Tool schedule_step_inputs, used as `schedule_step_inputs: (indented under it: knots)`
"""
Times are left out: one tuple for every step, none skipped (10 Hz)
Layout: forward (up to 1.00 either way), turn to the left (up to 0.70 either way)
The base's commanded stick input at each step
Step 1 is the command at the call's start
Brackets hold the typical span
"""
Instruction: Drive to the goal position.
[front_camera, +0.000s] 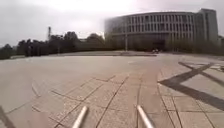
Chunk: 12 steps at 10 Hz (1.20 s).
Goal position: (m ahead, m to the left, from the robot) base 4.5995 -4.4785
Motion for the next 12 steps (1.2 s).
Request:
schedule_step_inputs:
  knots:
    - [0.32, -0.65]
    - [0.31, -0.61]
    - [0.31, -0.61]
    - [0.36, -0.72]
    - [0.41, -0.57]
    - [0.42, -0.42]
    - [0.42, -0.42]
    - [0.42, -0.42]
    - [0.42, -0.42]
    - [0.42, -0.42]
    - [0.42, -0.42]
    - [0.42, -0.42]
